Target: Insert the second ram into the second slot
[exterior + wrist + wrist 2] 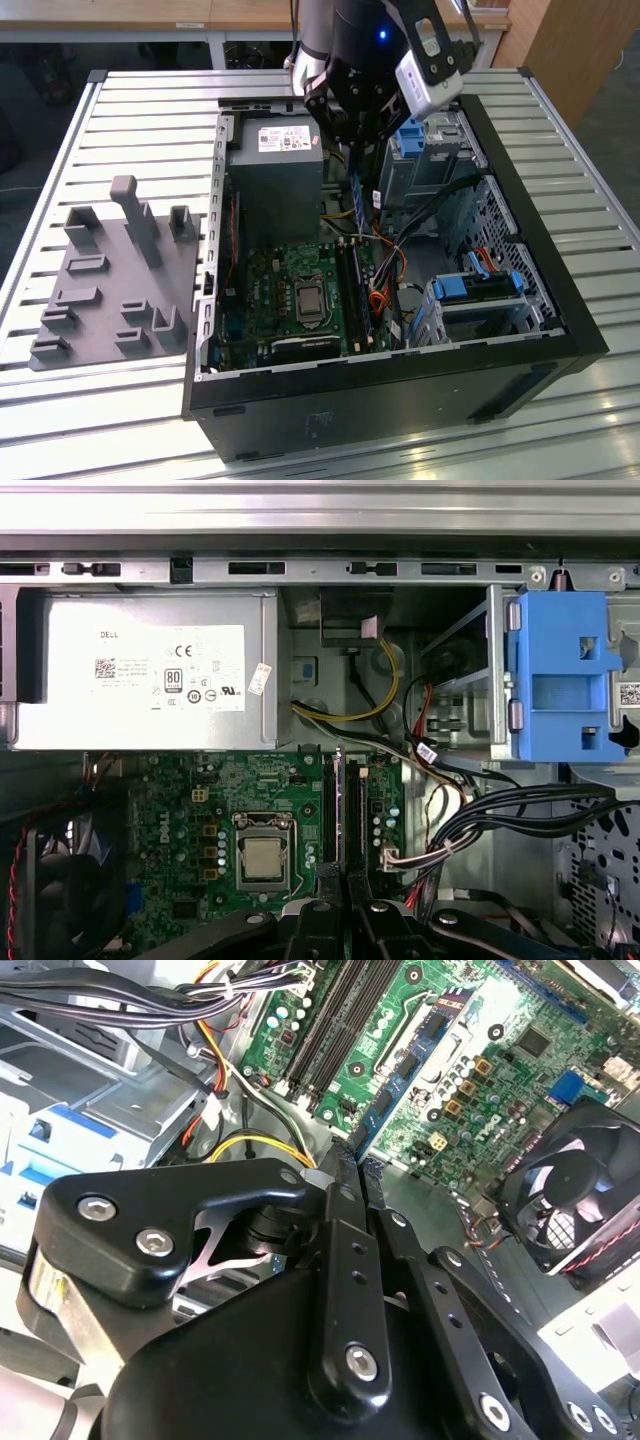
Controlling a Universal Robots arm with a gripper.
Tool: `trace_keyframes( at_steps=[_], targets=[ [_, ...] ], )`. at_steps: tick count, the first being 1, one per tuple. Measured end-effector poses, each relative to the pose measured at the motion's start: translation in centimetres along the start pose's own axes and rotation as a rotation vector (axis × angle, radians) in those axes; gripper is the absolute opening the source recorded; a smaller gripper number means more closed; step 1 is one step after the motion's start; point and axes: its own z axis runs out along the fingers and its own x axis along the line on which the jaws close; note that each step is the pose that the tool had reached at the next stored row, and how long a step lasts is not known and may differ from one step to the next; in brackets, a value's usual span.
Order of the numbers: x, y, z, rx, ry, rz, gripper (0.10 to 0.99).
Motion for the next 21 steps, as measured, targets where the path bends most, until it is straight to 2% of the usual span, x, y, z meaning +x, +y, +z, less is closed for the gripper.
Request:
trace_keyframes(
  at_steps=[21],
  targets=[
    [0.01, -0.02, 0.61, 0.000, 0.0006, 0.000, 0.137]
  ],
)
